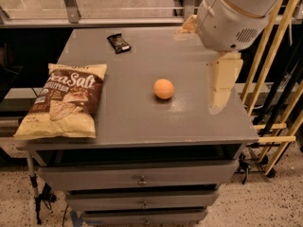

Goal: Pick brown chip bag

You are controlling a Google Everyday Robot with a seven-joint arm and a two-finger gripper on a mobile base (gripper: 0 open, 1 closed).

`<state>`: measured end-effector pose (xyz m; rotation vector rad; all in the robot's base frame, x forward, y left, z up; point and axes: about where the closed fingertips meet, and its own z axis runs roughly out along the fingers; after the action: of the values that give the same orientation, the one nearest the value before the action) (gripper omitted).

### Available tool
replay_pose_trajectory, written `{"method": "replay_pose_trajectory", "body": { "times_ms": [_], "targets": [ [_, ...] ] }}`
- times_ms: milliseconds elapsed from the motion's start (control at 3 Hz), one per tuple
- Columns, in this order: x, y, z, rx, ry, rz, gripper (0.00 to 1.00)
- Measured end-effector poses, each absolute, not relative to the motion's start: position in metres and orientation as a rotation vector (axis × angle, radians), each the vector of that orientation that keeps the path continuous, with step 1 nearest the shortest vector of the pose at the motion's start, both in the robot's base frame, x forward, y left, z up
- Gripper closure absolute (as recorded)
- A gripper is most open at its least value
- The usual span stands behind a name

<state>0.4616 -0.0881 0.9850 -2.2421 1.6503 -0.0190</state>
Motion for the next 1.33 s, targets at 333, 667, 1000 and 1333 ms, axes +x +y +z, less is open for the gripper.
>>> {"method": "replay_pose_trajectory", "body": {
  "times_ms": [333,667,1000,1333],
  "targets": [
    [0.469,-0.003,0.966,-2.414,1.285,0.143,0.0],
    [0.462,0.069,0.944,-2.52,0.943,0.276,0.0],
    [0.462,0.069,0.945,-2.52,0.942,0.276,0.0],
    [0.472,0.083,0.934,-2.516,0.877,0.258,0.0]
  ]
}}
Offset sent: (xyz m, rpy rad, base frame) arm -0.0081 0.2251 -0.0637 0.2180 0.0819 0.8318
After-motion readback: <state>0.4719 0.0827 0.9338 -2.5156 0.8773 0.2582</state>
